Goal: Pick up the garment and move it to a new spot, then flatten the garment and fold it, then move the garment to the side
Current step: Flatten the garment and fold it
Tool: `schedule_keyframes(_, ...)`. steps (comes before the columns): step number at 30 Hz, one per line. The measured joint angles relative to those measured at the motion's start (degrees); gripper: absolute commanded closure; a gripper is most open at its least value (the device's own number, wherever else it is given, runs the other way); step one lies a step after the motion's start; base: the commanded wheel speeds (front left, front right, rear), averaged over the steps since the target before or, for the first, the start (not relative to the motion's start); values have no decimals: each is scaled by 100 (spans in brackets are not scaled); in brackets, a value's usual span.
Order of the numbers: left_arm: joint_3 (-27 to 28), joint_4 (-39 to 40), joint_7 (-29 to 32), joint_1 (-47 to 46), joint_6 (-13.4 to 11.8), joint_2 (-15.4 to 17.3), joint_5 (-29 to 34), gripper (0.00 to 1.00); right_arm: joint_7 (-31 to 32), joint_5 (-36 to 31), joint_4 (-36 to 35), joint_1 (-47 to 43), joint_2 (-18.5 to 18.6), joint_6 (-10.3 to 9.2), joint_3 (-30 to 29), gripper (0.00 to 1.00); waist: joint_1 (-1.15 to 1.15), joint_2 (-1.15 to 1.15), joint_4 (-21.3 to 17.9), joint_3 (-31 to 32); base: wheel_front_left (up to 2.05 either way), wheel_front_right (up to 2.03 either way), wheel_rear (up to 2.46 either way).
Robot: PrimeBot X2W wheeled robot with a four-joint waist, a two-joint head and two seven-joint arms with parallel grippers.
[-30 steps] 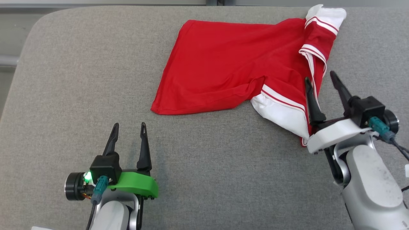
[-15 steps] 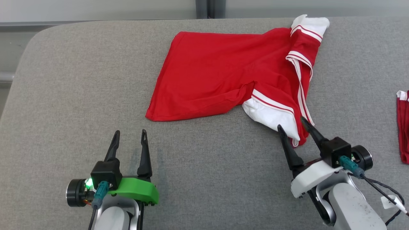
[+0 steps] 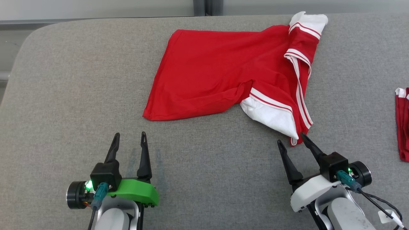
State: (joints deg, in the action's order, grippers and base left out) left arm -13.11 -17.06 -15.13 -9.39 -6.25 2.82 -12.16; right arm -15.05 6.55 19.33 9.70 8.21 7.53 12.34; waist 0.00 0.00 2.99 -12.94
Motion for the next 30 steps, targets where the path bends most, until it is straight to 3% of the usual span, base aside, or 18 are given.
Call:
schedule_keyframes(3,-22,-3,0,-3,2,0,-36,0,0,-70,49,65,-48,0,-69,0,0,0,-11,-21,0,0,0)
schedule_keyframes(4,-32,-5,0,-6,3,0,-42,0,0,-86,79,104,-66,0,-96,45,0,0,-8,-23,0,0,0)
schedule_keyframes(5,-44,-9,0,-8,12,0,-60,0,0,-129,105,138,-87,0,-114,63,0,0,-2,-24,0,0,0)
schedule_keyframes(6,-48,-13,0,-9,12,0,-90,0,0,-147,127,163,-102,0,-126,100,0,0,3,-24,0,0,0)
schedule_keyframes(13,-12,-65,0,-2,26,0,-129,0,0,-175,202,328,-56,0,-309,100,0,0,39,43,0,0,0)
schedule_keyframes(30,34,-135,0,297,97,0,-136,0,0,-32,-921,313,430,0,-799,100,0,0,-197,498,0,0,0)
